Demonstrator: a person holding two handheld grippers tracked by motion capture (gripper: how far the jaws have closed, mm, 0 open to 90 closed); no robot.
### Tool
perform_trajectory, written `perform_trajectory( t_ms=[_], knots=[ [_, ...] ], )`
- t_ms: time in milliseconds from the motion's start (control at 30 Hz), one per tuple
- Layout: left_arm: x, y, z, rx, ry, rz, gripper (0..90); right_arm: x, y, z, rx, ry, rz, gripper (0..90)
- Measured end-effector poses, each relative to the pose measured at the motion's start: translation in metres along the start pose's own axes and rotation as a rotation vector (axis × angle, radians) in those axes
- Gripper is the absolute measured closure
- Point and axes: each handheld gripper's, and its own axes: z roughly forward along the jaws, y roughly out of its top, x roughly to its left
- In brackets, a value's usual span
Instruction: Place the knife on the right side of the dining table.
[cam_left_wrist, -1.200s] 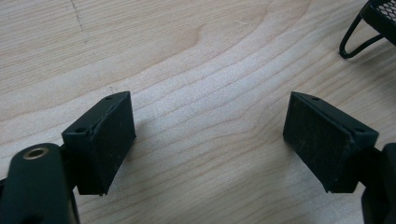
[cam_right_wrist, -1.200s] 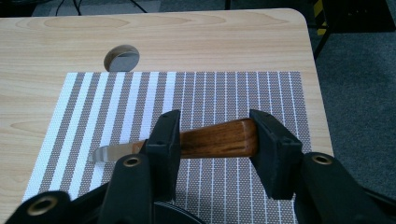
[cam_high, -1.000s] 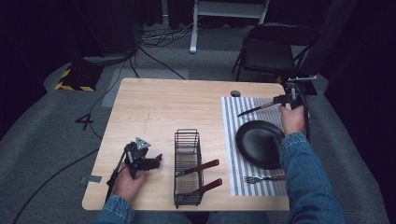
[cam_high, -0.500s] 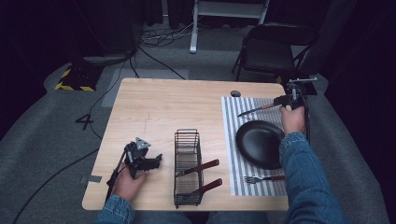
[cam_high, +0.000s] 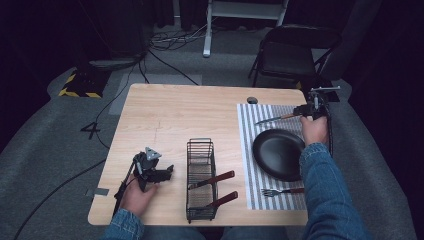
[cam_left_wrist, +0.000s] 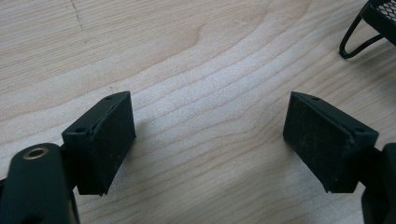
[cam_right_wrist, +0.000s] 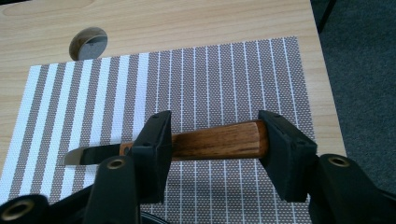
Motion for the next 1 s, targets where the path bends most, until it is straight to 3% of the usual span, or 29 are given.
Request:
perform_trajectory(
  t_ms=[233,567,1000],
  knots=[
    [0.000,0.000,0.000,0.000,0.000,0.001,17.0,-0.004,-0.001,0.007,0.004,0.008,0.015,44.1],
    [0.000,0.000,0.000,0.000,0.000,0.000,17.0,-0.012,-0.004,0.017,0.025,0.017,0.074,43.1],
    [0.000,0.000,0.000,0.001,0.000,0.001,17.0,-0.013,-0.004,0.022,0.007,0.001,0.073,42.7]
  ],
)
